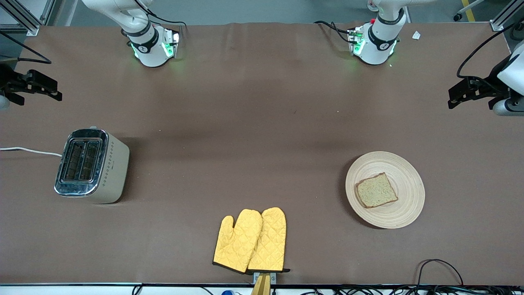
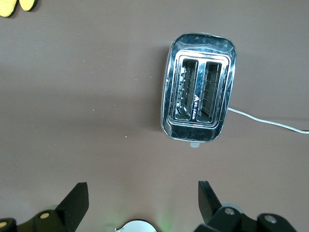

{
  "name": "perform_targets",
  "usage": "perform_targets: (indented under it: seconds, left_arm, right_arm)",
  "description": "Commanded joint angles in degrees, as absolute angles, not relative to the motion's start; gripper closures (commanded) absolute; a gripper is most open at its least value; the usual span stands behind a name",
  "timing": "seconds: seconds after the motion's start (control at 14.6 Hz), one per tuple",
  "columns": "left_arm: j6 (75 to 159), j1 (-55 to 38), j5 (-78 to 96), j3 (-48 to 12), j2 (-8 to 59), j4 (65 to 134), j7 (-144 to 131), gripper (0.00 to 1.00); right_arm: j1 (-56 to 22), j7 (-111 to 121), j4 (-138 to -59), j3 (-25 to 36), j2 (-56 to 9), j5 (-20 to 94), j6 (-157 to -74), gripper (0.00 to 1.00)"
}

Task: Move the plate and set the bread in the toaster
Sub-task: 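Reach the left gripper to the wooden plate rim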

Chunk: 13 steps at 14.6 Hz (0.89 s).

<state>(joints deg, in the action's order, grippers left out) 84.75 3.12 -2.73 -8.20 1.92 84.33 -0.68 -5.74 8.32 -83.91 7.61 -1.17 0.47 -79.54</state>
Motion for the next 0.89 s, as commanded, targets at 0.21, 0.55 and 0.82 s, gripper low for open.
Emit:
perform_targets:
  seconds: [0.21, 0.55, 0.82]
  left_arm:
    - [84.5, 3.2, -2.8, -8.2, 3.4, 81.7, 0.1, 0.0]
    - [90.6, 5.1, -2.3, -7.1, 13.3, 76.9, 0.4, 0.0]
    - [100.1, 10.0, -0.5, -7.1, 21.2, 76.9, 0.5, 0.0]
  right_arm:
    - [-8.3, 8.3, -84.6, 7.6, 0.9, 0.6, -79.5, 0.0]
    - [-8.3, 8.3, -84.6, 7.6, 0.9, 0.4, -79.6, 0.0]
    - [-8.3, 8.3, -84.5, 7.7, 0.9, 0.4, -79.5, 0.0]
